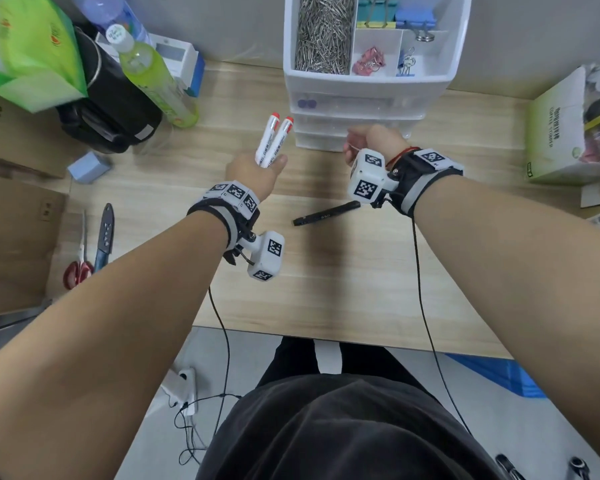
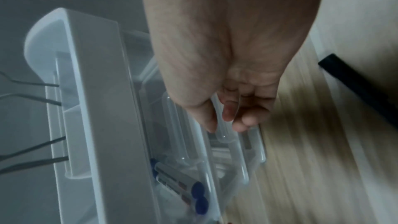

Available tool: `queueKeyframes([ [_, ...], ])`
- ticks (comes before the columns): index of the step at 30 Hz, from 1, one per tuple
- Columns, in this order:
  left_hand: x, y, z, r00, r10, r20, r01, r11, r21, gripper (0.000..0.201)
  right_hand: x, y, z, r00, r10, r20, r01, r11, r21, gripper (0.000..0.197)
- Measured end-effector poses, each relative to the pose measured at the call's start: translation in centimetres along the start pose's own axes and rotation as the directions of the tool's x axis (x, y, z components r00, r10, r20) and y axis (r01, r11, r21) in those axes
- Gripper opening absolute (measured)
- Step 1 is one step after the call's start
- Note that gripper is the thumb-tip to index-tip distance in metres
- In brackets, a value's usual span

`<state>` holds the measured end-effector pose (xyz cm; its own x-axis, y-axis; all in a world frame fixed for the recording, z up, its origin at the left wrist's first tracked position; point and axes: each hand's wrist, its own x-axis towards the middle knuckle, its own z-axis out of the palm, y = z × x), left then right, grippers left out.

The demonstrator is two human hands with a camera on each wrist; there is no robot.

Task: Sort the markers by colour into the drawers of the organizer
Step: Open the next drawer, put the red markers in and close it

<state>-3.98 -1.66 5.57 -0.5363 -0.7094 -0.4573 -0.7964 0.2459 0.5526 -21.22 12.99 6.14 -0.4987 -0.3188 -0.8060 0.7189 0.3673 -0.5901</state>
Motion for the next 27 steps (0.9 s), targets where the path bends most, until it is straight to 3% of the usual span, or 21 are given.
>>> queueKeyframes([
  [4, 1.3, 1.2, -0.8, 0.997, 0.015, -0.077, -0.021, 0.997, -0.076, 0.035, 0.7, 0.1, 0.4, 0.999, 0.032, -0.016, -0.03, 0.994, 0.108, 0.018],
  [10, 2.1, 2.2, -1.0, 0.996, 0.052, -0.077, -0.06, 0.992, -0.108, 0.027, 0.3, 1.0, 0.5, 0.998, 0.066, -0.014, -0.064, 0.989, 0.134, 0.022],
  [17, 1.4, 2.2, -0.7, 0.997, 0.052, -0.055, -0.058, 0.992, -0.108, 0.032, -2.4, 3.9, -0.1, 0.998, 0.055, -0.017, -0.057, 0.99, -0.131, 0.011],
  [20, 1.4, 1.9, -0.6, 0.999, 0.019, -0.039, -0.023, 0.994, -0.108, 0.033, -3.9, 3.4, -0.1, 1.0, 0.031, -0.005, -0.03, 0.901, -0.433, 0.011],
  [22, 1.2, 1.7, -0.7, 0.999, 0.007, -0.044, -0.011, 0.996, -0.092, 0.036, -4.6, 2.5, 0.0, 0.994, -0.107, 0.018, 0.098, 0.824, -0.558, 0.011],
  [24, 1.1, 1.4, -0.9, 0.999, 0.017, -0.043, -0.019, 0.999, -0.043, 0.037, -4.8, 1.6, 0.3, 0.954, -0.297, 0.045, 0.251, 0.706, -0.662, 0.009],
  [27, 0.8, 0.8, -1.2, 0.999, 0.05, -0.007, -0.049, 0.995, 0.086, 0.04, -4.7, 1.0, 0.5, 0.899, -0.434, 0.056, 0.313, 0.549, -0.775, 0.006],
])
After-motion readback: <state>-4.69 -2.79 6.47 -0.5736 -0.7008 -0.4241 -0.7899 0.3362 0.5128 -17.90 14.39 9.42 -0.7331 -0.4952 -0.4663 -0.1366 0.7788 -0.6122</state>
